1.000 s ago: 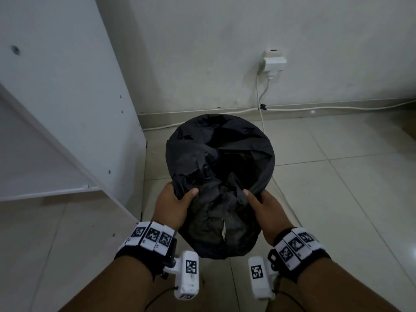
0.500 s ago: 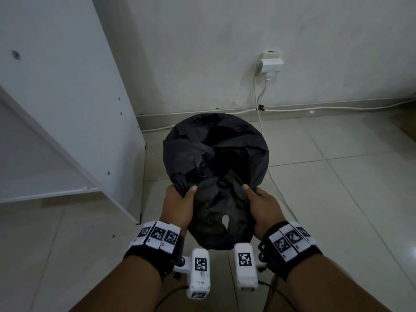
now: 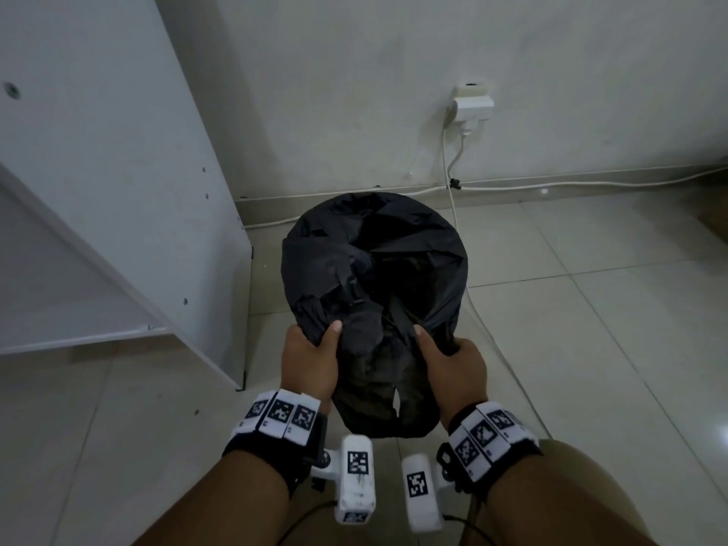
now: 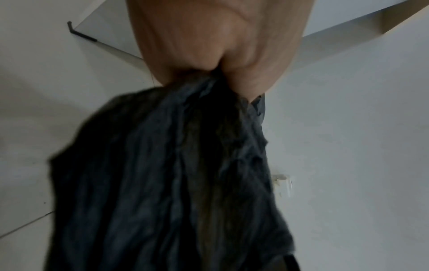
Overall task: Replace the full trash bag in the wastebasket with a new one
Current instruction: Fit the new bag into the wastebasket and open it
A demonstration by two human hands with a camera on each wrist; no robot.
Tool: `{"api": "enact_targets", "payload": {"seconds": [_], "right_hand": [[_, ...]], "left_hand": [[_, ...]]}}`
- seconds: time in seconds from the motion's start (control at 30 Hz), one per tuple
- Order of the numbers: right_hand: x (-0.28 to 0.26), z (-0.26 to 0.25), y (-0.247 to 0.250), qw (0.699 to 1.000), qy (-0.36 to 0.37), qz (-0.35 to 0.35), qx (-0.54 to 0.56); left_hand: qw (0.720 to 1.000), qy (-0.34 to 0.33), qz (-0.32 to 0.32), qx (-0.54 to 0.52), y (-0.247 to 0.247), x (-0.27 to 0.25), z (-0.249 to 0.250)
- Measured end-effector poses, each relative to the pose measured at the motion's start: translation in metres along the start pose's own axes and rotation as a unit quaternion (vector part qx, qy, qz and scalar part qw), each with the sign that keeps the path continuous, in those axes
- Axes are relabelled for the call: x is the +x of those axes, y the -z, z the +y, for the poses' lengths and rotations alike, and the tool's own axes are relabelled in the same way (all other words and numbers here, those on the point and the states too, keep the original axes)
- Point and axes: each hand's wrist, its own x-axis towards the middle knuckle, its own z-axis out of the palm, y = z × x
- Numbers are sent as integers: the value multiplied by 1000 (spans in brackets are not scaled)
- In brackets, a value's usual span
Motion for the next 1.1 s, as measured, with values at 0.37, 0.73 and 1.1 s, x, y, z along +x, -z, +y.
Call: {"api": "enact_targets", "payload": {"seconds": [0.37, 0.73, 1.1], "right_hand": [[-26, -4, -8, 987, 145, -34, -53], [-27, -12, -10, 979, 151, -48, -129], [-30, -22, -17, 995, 50, -87, -21]], "left_hand": [[982, -134, 46, 124, 4, -22, 11], [977, -145, -76, 139, 5, -27, -5], [997, -29, -66, 2, 12, -34, 2]]}}
